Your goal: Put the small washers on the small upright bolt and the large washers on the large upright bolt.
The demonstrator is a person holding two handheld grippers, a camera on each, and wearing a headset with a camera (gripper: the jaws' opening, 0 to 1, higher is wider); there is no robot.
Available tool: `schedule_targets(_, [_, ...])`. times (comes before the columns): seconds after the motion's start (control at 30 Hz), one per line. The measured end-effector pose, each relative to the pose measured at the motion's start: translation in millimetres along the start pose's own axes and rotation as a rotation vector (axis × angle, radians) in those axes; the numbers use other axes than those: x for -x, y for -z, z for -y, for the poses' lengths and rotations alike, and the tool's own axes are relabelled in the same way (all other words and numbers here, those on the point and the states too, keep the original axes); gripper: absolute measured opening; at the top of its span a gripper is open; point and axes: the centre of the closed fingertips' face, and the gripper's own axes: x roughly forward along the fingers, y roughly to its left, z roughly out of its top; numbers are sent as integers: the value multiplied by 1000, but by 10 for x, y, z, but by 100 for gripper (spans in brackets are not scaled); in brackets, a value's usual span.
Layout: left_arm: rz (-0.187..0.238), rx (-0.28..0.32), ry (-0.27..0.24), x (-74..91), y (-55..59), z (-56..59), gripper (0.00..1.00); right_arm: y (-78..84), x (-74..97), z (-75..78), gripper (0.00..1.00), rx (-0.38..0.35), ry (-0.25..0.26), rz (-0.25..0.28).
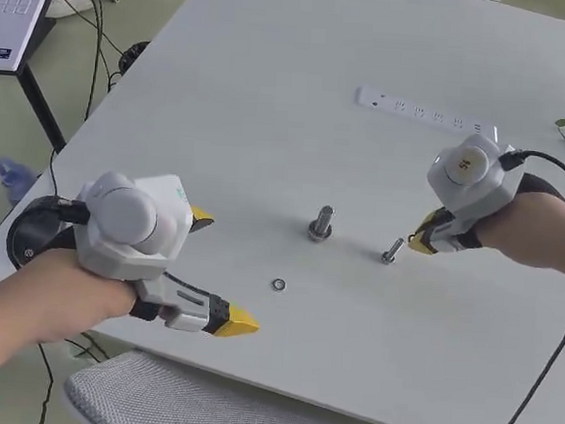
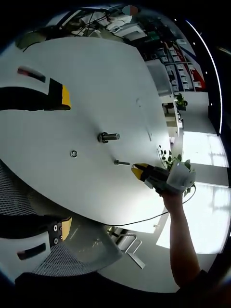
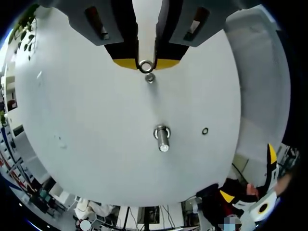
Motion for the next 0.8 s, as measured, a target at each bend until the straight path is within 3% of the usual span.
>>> schedule_targets(0.4, [-24,9,5,-33,60,-6,96,-57,-97,-9,12,23,-20,-11])
schedule_targets(0.57, [-8,12,6,-37,27,-18,99,-58,-113,-23,12,23,-27,-14])
schedule_targets(0.8, [-18,8,10,-40,52,-36,99,-78,-140,-25,12,28,-32,-15])
